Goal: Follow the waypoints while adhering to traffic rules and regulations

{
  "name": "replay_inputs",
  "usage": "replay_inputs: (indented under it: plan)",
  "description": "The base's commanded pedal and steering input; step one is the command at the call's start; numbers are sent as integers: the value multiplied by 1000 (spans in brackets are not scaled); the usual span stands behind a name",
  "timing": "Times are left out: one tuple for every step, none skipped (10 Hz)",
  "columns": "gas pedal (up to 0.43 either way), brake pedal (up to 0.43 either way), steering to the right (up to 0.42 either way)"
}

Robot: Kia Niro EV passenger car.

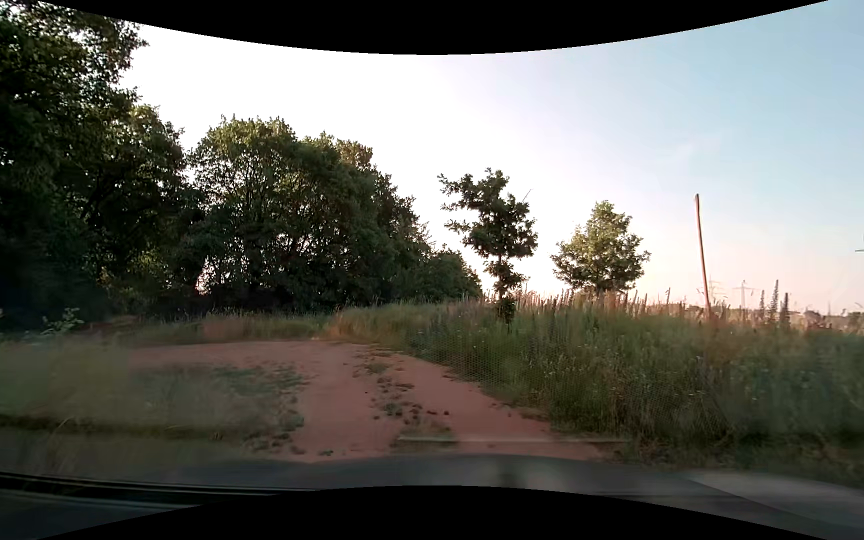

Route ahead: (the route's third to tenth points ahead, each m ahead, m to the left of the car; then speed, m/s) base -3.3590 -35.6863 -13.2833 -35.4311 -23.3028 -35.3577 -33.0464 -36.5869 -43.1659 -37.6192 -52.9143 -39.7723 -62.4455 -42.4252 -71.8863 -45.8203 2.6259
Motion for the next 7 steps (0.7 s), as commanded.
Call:
replay_inputs:
  plan:
    - [28, 0, -121]
    - [28, 0, -126]
    - [28, 0, -134]
    - [28, 0, -138]
    - [28, 0, -141]
    - [28, 0, -141]
    - [28, 0, -142]
